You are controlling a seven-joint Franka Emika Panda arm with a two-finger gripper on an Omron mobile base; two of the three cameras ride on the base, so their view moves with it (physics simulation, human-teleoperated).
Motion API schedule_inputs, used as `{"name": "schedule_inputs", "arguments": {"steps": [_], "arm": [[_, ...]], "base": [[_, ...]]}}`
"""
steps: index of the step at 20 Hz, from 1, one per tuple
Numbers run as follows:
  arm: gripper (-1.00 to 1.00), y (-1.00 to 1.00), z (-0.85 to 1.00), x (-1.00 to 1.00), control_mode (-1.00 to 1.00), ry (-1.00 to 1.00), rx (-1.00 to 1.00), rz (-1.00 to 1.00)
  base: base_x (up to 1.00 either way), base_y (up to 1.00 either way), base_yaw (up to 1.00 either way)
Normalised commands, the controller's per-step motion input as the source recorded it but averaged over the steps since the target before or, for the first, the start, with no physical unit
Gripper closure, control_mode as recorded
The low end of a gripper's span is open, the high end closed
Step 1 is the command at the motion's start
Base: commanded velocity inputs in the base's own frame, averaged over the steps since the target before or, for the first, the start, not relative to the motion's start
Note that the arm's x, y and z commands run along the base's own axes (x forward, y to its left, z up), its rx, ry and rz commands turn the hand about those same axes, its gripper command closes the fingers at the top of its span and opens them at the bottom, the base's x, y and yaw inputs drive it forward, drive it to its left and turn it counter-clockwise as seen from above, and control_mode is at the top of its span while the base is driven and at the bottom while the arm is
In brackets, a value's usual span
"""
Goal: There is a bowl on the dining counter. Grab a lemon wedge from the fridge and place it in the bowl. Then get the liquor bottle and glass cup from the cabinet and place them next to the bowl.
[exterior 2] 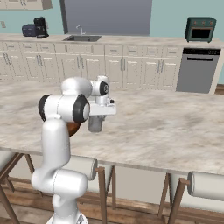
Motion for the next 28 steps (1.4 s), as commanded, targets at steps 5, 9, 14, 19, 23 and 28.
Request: {"name": "schedule_inputs", "arguments": {"steps": [5, 9, 14, 19, 23, 28], "arm": [[1.00, 0.21, -0.37, 0.00, -1.00, -0.12, 0.00, 0.00], [1.00, 0.16, -0.27, 0.06, -1.00, -0.16, 0.00, 0.00], [1.00, 0.09, -0.30, 0.12, -1.00, -0.17, 0.00, 0.00], [1.00, 0.00, -0.36, 0.09, -1.00, -0.16, -0.02, 0.00], [1.00, 0.03, -0.37, 0.05, -1.00, -0.17, -0.03, 0.00], [-1.00, 0.06, -0.23, 0.00, -1.00, -0.15, -0.02, 0.00]], "base": [[0.00, 0.00, 0.00], [0.00, 0.00, 0.00], [0.00, 0.00, 0.00], [0.00, 0.00, 0.00], [0.00, 0.00, 0.00], [0.00, 0.00, 0.00]]}}
